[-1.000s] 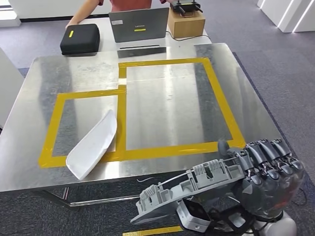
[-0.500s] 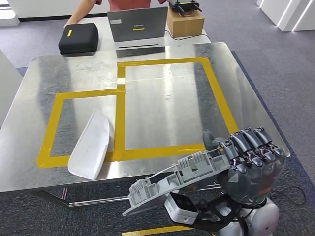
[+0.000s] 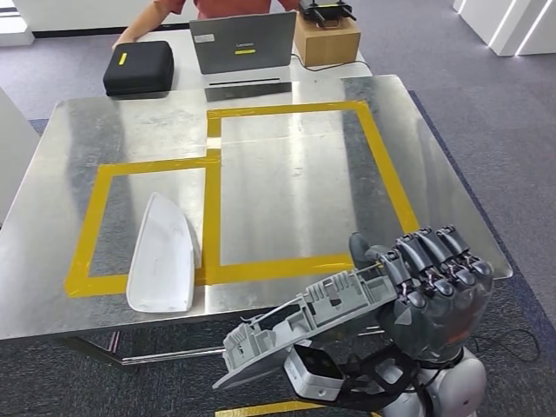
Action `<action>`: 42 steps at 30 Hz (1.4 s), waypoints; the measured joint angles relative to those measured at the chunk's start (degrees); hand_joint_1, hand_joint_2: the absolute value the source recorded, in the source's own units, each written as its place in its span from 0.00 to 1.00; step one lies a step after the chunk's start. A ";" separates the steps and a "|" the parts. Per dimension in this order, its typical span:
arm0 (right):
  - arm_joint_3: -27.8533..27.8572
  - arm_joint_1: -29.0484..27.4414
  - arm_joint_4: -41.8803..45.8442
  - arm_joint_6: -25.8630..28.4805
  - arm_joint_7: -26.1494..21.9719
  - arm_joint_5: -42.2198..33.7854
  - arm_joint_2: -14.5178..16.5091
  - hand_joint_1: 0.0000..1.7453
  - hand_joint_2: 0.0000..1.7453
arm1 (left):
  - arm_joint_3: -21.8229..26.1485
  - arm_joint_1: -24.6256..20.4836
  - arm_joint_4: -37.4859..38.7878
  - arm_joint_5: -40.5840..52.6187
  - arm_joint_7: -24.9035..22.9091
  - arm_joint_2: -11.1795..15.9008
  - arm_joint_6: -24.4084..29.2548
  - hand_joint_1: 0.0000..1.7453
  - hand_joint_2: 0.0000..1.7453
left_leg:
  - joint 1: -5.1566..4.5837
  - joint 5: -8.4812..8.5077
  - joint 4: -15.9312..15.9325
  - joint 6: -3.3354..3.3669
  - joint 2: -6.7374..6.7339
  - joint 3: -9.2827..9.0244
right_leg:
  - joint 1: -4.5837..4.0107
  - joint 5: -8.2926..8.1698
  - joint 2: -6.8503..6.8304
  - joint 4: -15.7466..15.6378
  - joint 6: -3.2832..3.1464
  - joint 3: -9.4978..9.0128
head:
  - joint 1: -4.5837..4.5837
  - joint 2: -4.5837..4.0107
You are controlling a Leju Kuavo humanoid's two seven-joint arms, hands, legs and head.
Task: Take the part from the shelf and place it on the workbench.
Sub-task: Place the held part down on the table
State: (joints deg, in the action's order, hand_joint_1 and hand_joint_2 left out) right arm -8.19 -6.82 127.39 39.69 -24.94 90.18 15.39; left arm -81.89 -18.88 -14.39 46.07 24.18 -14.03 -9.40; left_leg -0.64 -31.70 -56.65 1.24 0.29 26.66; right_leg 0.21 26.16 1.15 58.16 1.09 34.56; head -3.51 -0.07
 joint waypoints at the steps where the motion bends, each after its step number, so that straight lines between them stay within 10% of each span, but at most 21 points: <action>1: 0.01 0.00 -0.01 0.00 -0.08 -0.01 0.00 1.00 1.00 | 0.01 0.00 0.03 -0.12 -0.02 0.00 -0.02 0.00 1.00 | 0.00 0.00 0.00 0.00 0.00 0.00 | 0.00 0.00 0.00 0.00 0.00 0.00 | 0.00 0.00; 42: 0.57 -0.08 0.07 0.02 -2.07 -0.04 0.02 1.00 1.00 | -1.42 -0.04 0.21 -5.35 -0.07 0.15 0.03 0.00 1.00 | 0.00 0.00 0.00 0.00 0.00 0.01 | 0.00 0.00 0.00 0.00 0.00 0.01 | 0.00 0.00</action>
State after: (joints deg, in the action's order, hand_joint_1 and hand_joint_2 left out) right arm -7.62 -6.89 127.45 39.71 -27.01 90.13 15.41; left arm -83.31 -18.92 -14.18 40.72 24.11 -13.88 -9.38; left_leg -0.64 -31.70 -56.65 1.24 0.29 26.67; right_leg 0.21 26.16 1.15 58.16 1.09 34.57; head -3.51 -0.07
